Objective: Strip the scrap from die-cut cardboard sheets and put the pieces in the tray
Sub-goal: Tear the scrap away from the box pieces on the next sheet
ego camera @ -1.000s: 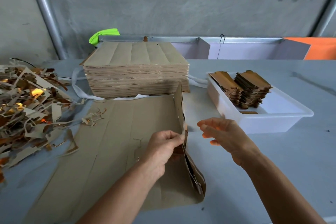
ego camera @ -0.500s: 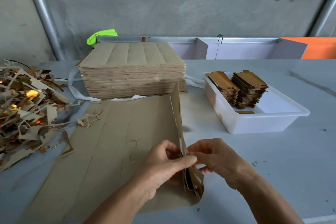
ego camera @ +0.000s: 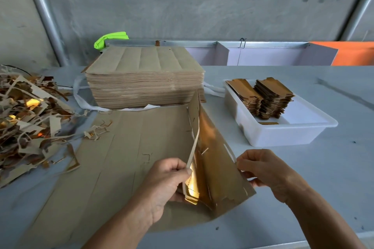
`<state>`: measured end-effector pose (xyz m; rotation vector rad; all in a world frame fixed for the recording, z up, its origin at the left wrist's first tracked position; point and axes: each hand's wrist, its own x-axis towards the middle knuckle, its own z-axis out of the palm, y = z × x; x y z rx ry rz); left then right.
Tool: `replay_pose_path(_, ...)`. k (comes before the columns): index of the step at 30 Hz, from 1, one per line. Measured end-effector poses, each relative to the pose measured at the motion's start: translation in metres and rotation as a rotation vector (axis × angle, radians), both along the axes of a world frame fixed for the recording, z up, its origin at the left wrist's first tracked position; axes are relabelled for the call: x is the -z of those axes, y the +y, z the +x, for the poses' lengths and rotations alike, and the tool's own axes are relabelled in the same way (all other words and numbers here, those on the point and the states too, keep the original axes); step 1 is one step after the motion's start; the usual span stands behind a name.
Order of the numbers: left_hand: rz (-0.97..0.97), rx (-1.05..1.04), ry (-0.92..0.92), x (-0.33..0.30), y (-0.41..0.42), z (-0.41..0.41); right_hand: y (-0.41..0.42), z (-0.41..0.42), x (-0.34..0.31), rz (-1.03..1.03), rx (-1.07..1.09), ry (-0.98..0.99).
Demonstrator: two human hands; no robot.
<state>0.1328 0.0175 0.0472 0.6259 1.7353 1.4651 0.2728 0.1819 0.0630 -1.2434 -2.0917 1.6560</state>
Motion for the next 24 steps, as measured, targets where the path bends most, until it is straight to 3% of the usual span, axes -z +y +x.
replay_pose_path(4, 0.057, -0.035, -0.033, -0.005, -0.001, -0.006, 0.007, 0.009, 0.007, 0.100, 0.027, -0.142)
replay_pose_path(7, 0.064, -0.021, -0.096, -0.003, 0.000, -0.008, 0.002, 0.012, 0.009, 0.628, 0.082, -0.265)
replay_pose_path(9, 0.074, -0.004, -0.144, 0.000, 0.001, -0.008, -0.008, 0.006, 0.001, 0.820, 0.131, -0.057)
replay_pose_path(11, 0.082, -0.010, -0.191, 0.004, 0.006, -0.006, -0.022, -0.008, -0.011, 0.660, -0.019, 0.060)
replay_pose_path(15, 0.069, 0.001, -0.328, 0.009, 0.020, 0.006, -0.044, -0.031, -0.010, 0.121, -0.193, 0.018)
replay_pose_path(24, 0.108, -0.086, -0.262, 0.011, 0.023, 0.009, -0.028, -0.030, 0.005, 0.144, -0.133, -0.116)
